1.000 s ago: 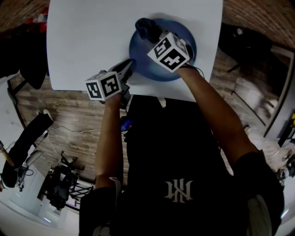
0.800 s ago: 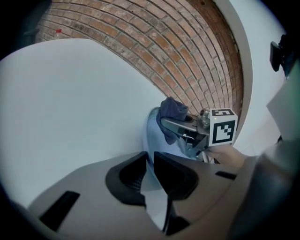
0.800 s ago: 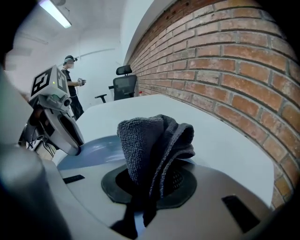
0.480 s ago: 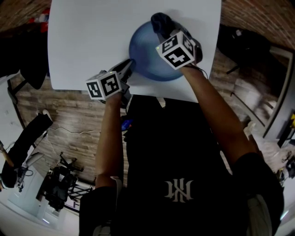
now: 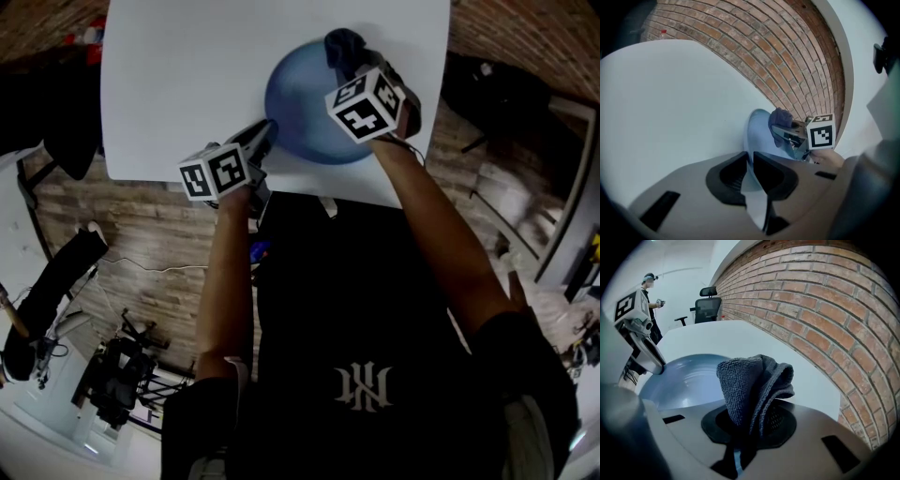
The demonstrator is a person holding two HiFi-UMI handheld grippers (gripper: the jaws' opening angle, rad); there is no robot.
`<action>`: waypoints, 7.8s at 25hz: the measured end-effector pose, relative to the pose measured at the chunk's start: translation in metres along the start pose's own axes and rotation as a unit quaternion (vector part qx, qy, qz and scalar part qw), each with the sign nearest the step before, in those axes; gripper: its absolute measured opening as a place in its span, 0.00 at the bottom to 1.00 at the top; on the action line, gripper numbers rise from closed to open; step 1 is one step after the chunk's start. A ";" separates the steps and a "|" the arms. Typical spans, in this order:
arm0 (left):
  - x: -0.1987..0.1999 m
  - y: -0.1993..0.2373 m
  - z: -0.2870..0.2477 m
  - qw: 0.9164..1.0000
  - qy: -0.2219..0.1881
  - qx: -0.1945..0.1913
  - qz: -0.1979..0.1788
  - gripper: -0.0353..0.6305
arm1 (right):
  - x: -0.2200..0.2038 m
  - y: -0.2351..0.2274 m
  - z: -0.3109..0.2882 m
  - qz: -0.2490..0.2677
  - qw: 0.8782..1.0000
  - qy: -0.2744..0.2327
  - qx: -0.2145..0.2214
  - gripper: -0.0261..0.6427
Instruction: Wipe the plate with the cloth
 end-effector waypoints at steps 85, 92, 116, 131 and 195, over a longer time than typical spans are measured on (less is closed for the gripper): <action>0.000 -0.002 -0.002 0.999 -0.024 0.041 -0.015 0.12 | 0.033 0.104 0.020 -0.063 0.970 -0.078 0.222 0.15; 0.001 -0.002 0.001 0.998 -0.030 0.045 -0.012 0.11 | 0.031 0.136 0.007 -0.068 0.962 -0.046 0.262 0.15; 0.002 -0.003 0.001 0.998 -0.030 0.044 -0.014 0.11 | -0.009 0.083 0.021 0.032 0.984 0.001 0.173 0.15; 0.002 -0.003 0.001 0.998 -0.032 0.049 -0.013 0.11 | -0.041 0.031 0.030 0.051 0.992 0.059 0.101 0.15; 0.002 -0.003 0.000 0.998 -0.030 0.053 -0.009 0.11 | -0.051 0.082 0.048 0.075 0.978 0.036 0.193 0.15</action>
Point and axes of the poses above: the fingertips, and each gripper's own axes: z backward along the fingers, y to its left, x out of its top, the point moved 2 cm from there along z, backward along the fingers, and after that the axes turned 1 degree about z, right-handed, at the moved point
